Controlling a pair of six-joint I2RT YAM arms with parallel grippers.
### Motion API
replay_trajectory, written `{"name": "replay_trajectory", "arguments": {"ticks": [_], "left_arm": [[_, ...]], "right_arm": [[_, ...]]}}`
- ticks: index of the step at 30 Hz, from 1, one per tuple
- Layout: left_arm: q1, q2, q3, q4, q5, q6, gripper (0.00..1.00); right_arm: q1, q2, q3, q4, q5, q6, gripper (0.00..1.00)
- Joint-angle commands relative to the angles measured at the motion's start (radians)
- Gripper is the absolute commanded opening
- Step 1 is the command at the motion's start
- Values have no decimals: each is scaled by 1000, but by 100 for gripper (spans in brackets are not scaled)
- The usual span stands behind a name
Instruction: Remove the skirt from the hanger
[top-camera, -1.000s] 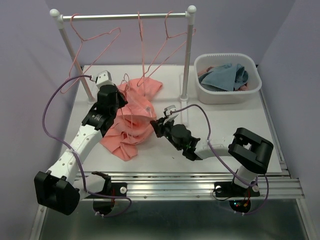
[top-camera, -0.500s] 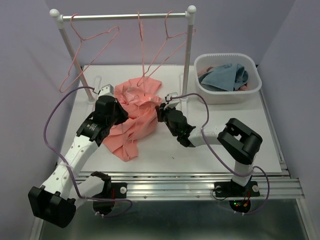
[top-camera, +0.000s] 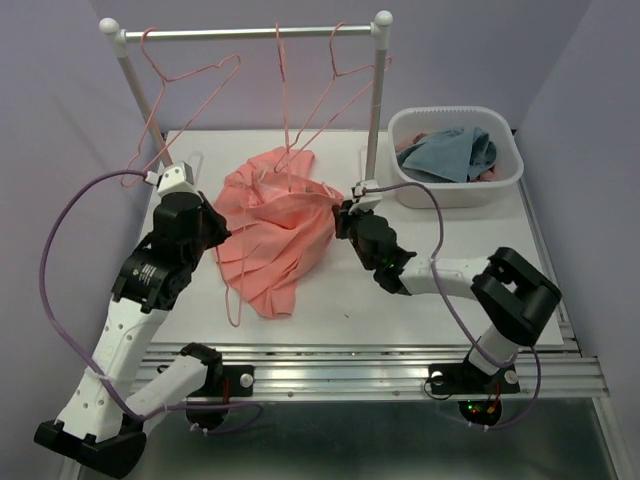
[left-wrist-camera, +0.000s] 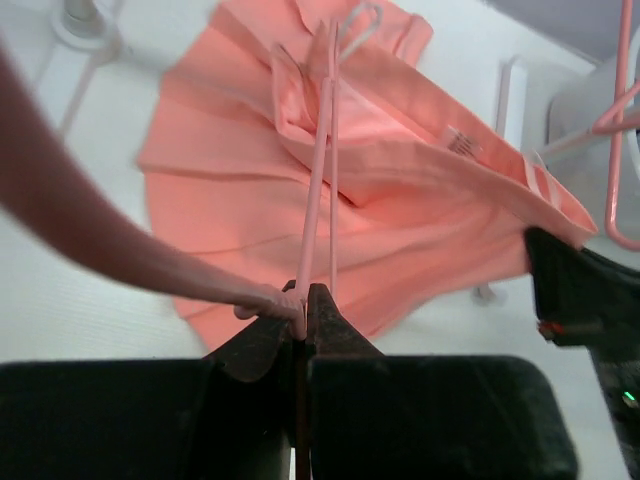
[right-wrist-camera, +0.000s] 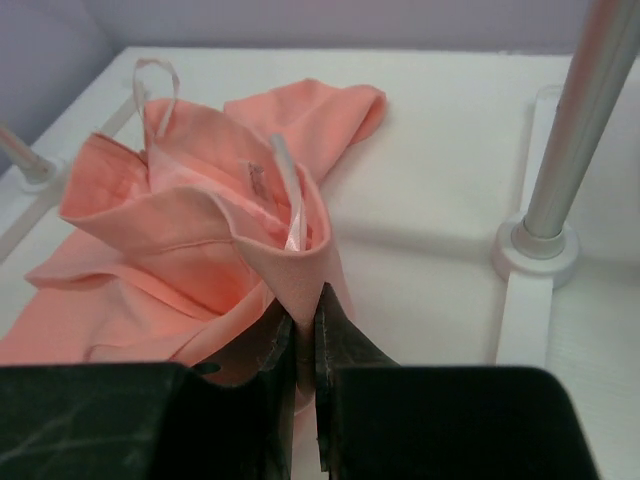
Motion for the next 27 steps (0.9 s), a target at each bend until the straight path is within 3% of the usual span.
{"name": "replay_trajectory", "arguments": {"ticks": [1,4,7,12,19,27], "left_arm": [[-1,-14,35,-33,-142,-3,0],[-1,-14,9,-12,-159,-12,0],[-1,4,-8,-7,-216,-44,0],[-1,56,-57,68,-173,-43,0],[-1,109,-98,114,-168,-84,0],[-1,116,-124,148,-151,-86,0]], "right_arm": [[-2,-243,8,-67,-77,-66,1],[-2,-361,80,-236,-93,-91,1],[-2,-471,130,-300,-56,-122,1],[-2,-558,286,-401,2,-250,1],[-46,-444,550,-475,243,-485,1],[-302,-323,837,-511,194,-508,1]]}}
